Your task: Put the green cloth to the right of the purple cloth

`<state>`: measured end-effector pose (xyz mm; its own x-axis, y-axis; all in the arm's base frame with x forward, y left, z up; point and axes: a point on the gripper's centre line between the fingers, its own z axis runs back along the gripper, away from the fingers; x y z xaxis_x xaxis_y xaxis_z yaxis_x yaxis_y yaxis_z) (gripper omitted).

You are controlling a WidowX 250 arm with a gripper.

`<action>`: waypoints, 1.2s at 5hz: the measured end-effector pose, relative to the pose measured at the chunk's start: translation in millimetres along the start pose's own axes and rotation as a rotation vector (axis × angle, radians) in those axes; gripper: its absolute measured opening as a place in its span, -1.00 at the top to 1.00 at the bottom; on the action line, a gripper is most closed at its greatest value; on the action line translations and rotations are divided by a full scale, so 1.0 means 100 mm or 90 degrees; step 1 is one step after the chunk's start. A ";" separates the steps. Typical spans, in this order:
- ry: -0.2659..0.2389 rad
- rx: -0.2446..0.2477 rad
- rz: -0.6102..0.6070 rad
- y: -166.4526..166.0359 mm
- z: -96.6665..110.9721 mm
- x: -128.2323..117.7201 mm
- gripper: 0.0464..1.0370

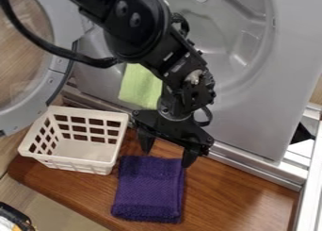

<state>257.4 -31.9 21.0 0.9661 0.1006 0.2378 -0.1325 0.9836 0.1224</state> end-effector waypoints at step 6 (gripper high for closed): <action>-0.074 -0.017 0.105 0.45 0.04 0.90 -0.92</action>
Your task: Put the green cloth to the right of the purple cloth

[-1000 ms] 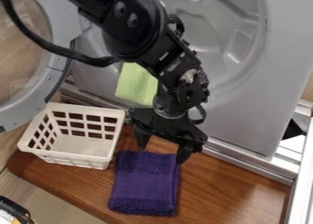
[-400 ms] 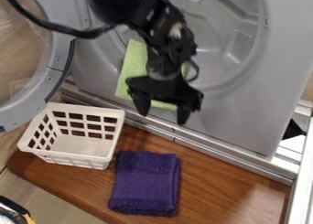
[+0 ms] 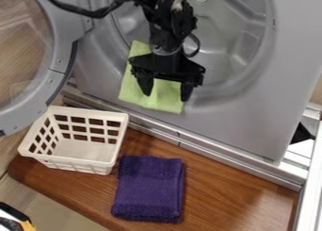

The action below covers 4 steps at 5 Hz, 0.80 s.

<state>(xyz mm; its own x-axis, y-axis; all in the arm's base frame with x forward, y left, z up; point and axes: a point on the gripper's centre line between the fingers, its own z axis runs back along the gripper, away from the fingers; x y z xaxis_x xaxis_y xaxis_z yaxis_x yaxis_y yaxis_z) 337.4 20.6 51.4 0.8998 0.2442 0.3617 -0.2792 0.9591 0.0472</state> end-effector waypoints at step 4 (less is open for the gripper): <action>0.015 0.100 0.035 0.12 -0.35 0.13 0.31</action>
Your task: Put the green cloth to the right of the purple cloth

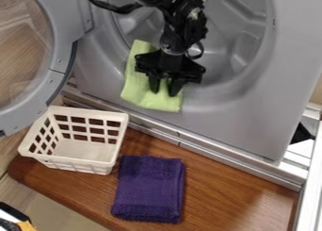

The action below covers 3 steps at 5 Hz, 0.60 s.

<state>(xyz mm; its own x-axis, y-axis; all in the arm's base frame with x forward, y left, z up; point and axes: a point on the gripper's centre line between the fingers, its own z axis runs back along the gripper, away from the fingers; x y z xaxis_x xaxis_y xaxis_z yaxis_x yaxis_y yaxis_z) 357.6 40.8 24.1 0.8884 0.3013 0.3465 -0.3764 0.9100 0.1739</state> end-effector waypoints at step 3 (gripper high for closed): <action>0.013 -0.014 0.002 -0.04 0.02 -0.09 0.96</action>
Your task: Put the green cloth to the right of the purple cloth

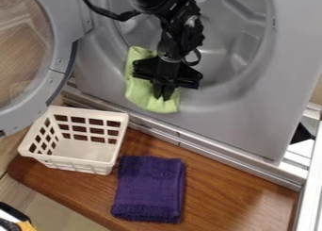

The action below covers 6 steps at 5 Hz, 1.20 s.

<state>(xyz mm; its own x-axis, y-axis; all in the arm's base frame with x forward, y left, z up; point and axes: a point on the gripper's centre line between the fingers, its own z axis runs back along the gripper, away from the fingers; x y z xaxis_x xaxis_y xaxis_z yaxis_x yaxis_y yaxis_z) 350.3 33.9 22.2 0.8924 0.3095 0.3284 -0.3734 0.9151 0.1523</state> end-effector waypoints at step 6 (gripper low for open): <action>0.002 -0.089 -0.086 -0.44 0.96 -0.64 0.97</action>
<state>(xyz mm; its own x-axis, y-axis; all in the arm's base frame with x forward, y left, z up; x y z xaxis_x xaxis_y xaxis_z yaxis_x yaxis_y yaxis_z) 285.2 -51.0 83.9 0.9331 0.1821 0.3101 -0.2116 0.9753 0.0639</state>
